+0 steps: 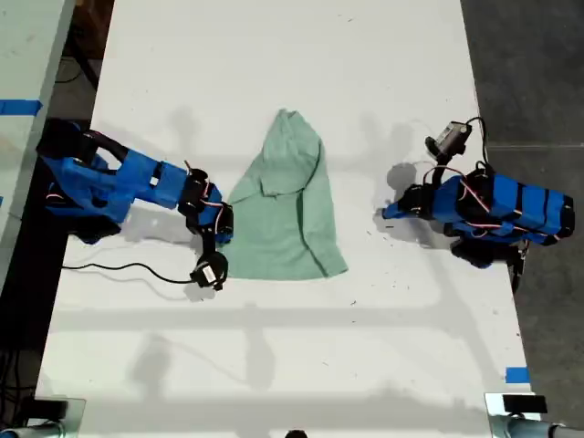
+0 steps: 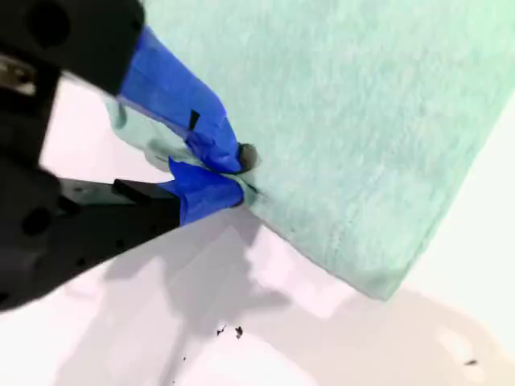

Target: Fold t shirt

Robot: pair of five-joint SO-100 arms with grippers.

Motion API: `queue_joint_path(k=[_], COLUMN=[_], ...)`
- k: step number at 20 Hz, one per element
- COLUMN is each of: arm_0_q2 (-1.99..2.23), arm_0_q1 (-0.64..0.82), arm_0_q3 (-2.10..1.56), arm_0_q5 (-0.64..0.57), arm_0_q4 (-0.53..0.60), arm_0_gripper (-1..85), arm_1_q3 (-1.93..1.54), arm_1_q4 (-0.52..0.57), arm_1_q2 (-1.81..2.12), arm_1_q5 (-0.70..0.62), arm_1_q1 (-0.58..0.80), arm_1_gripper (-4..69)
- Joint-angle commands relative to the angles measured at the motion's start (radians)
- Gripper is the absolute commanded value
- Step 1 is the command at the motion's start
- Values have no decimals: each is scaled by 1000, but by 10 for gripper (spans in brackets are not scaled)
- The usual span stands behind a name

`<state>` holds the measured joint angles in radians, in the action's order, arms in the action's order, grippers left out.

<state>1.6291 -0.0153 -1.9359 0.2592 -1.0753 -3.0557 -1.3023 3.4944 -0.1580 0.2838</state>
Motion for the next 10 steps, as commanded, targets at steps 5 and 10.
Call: queue_joint_path(k=[5, 10], arm_0_q2=[-14, -391], arm_0_q1=[-14, 46], arm_0_q3=[500, 966], arm_0_q5=[-166, -290], arm_0_q4=[-176, -210], arm_0_gripper=[-2, -2], arm_1_q3=[-29, -29], arm_1_q4=[-3, -3], arm_1_q2=[14, 14], arm_1_q5=[9, 11], arm_1_q1=[-14, -14], arm_1_gripper=[20, 20])
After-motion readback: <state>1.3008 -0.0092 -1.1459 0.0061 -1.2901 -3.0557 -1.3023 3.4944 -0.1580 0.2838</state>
